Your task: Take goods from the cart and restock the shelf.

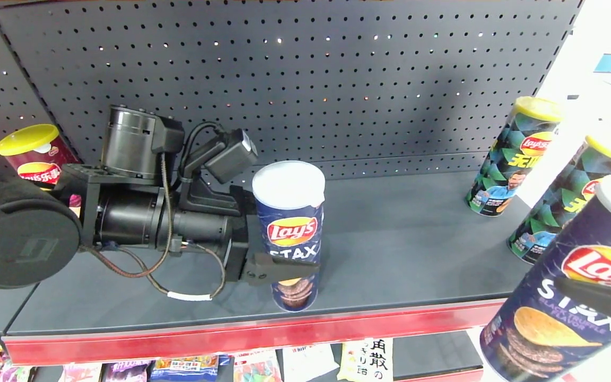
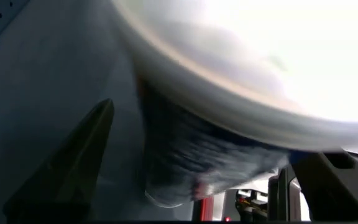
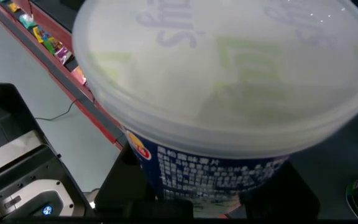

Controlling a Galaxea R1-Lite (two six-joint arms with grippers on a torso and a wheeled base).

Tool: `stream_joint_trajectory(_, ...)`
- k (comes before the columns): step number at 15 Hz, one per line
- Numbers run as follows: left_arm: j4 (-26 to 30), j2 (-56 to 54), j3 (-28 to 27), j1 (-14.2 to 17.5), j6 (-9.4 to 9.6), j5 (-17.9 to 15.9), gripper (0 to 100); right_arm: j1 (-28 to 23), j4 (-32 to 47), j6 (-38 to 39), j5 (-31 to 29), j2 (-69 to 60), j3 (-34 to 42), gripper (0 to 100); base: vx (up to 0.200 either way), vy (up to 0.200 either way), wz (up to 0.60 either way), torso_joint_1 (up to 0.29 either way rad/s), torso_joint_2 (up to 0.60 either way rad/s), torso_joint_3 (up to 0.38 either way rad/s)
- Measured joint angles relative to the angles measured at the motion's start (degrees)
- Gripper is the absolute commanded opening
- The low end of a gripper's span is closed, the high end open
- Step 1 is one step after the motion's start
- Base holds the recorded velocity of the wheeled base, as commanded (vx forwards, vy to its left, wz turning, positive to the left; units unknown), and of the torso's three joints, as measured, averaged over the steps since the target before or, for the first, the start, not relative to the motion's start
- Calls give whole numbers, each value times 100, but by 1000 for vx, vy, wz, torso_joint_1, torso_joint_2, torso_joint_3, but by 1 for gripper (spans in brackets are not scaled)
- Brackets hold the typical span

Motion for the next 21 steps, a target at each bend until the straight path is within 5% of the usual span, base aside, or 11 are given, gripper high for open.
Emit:
stream_joint_trajectory(8,-28,-1304,1519,751,-104,185,100,146,-994,-13,263,1855,-1334,0,0,0,0,0,0,0)
stream_joint_trajectory(16,306,-3313,2779,1368,-967,780,100,438,-1117,-38,408,4207,-3465,0,0,0,0,0,0,0)
stream_joint_trajectory(21,354,-3856,2942,1553,-1076,892,100,536,-1190,-286,952,5069,-4120,0,0,0,0,0,0,0)
